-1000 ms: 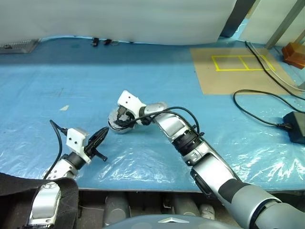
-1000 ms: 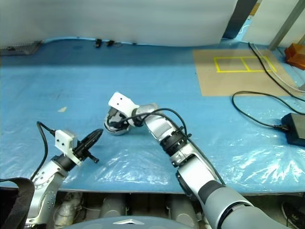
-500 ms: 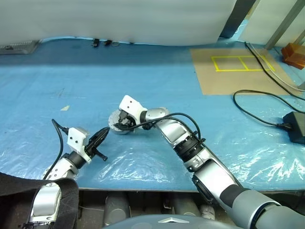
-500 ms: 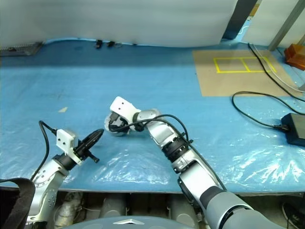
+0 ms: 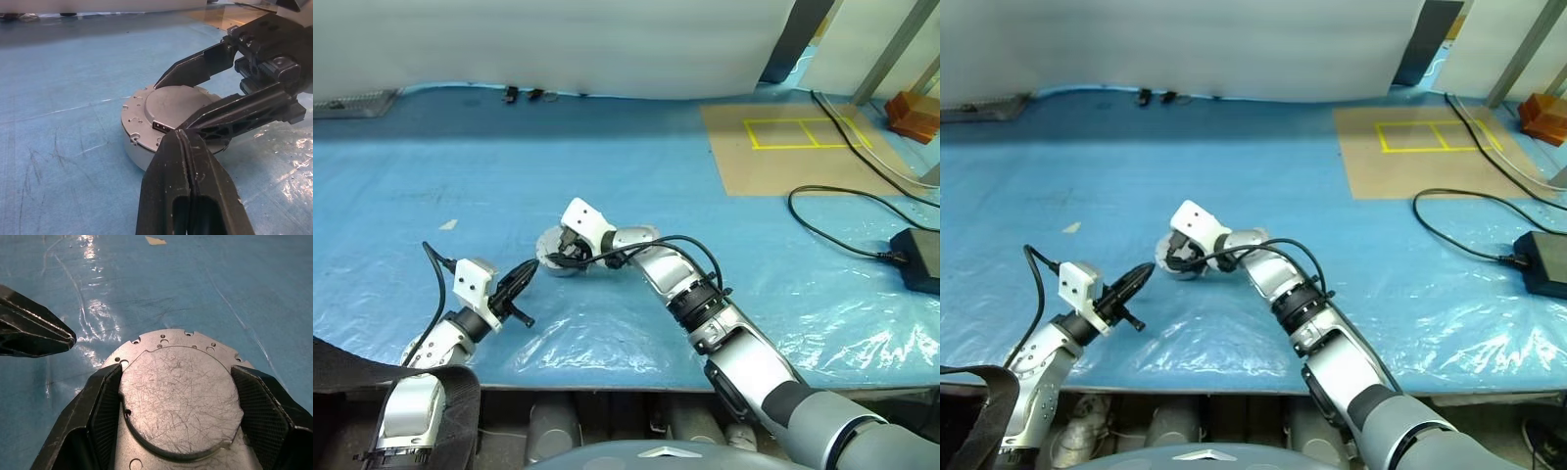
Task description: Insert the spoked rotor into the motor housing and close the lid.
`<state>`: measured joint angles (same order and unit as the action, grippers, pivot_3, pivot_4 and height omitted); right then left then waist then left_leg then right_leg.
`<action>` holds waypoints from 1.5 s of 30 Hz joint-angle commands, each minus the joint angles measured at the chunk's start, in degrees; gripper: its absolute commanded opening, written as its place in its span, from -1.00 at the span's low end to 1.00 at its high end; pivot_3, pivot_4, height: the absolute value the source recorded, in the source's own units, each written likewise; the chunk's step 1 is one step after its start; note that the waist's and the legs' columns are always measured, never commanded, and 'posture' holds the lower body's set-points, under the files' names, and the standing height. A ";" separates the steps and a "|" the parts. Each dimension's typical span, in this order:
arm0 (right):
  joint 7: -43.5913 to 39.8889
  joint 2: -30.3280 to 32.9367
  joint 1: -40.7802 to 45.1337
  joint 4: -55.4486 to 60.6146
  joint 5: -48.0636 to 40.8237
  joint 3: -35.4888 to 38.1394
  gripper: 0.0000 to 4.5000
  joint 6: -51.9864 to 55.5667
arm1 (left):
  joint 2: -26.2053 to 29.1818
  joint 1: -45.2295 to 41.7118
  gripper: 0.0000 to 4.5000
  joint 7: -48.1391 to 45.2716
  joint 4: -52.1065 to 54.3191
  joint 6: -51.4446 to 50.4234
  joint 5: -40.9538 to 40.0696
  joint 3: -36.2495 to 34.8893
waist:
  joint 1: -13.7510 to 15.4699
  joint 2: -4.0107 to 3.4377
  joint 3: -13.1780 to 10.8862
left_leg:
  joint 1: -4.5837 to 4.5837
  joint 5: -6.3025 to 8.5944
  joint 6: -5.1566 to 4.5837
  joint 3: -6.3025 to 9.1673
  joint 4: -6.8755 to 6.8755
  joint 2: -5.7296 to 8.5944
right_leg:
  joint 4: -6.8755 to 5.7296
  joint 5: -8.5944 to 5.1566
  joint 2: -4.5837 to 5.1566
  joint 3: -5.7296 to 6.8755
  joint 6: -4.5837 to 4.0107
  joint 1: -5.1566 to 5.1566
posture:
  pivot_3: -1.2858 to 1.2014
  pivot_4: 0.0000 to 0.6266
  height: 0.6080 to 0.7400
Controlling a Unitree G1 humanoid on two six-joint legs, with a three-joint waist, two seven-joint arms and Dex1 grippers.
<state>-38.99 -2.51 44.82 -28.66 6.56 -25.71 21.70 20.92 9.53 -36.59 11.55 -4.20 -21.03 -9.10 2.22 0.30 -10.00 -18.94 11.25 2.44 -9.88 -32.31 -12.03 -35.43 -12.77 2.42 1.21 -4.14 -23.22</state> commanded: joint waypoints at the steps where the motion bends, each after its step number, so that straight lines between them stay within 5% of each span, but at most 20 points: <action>1: 0.45 0.36 -1.86 -6.27 2.45 -2.30 0.40 1.55 | 0.25 -0.35 -1.00 0.74 0.62 1.54 0.53 -0.65 | 0.01 -0.05 0.04 | -0.01 0.00 0.00 0.02 0.00 0.01 | 0.00 0.00 0.00 0.00 0.00 0.00 | 0.03 -0.52 1.00; 15: 0.19 -0.42 -1.13 -9.33 3.30 -1.72 0.40 -0.35 | 1.15 -9.29 -1.00 2.04 -5.67 3.25 3.60 0.65 | -0.01 -0.16 0.27 | -0.03 0.00 0.00 0.14 0.12 0.08 | -0.03 0.00 0.00 -0.04 0.01 0.01 | 0.03 -0.52 1.00; 33: 0.54 -0.84 -0.48 -8.04 2.22 -0.51 0.40 0.46 | 10.04 -20.12 -1.00 -4.84 -17.49 -3.63 13.62 11.70 | -0.11 -0.52 0.54 | -0.04 0.00 0.00 0.25 0.21 0.19 | 0.01 -0.02 0.09 -0.11 0.02 -0.05 | 0.03 -0.52 1.00; 34: 0.50 -0.83 -0.55 -7.83 2.08 -0.38 0.72 0.50 | 9.96 -20.15 -1.00 -4.77 -17.48 -3.62 13.67 11.68 | -0.06 -0.53 0.55 | -0.03 0.00 0.00 0.26 0.22 0.19 | 0.01 -0.02 0.09 -0.11 0.03 -0.05 | 0.03 -0.52 1.00; 36: -0.30 -0.80 -0.72 -6.80 1.47 -0.17 0.96 0.02 | 9.61 -20.21 -1.00 -4.58 -17.17 -3.68 13.26 11.43 | 0.00 -0.58 0.57 | -0.03 0.00 0.00 0.33 0.24 0.19 | 0.01 -0.02 0.10 -0.10 0.03 -0.07 | 0.03 -0.52 1.00; 45: -7.55 1.45 -1.48 0.93 -0.55 -0.47 0.98 -4.34 | 8.20 -19.50 -1.00 -7.32 -14.34 -4.95 9.98 11.67 | 0.04 -0.56 0.56 | -0.33 0.00 0.00 0.38 0.36 0.20 | 0.39 -0.04 0.10 -0.05 0.07 -0.25 | 0.03 -0.52 1.00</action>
<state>-45.08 -1.05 44.25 -28.68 6.49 -25.23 17.21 28.54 -11.10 -42.85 -2.25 -7.60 -11.76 0.83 2.27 -0.26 -9.44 -19.28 11.25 2.45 -9.53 -31.84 -11.82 -34.94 -12.77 2.52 1.18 -4.14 -23.48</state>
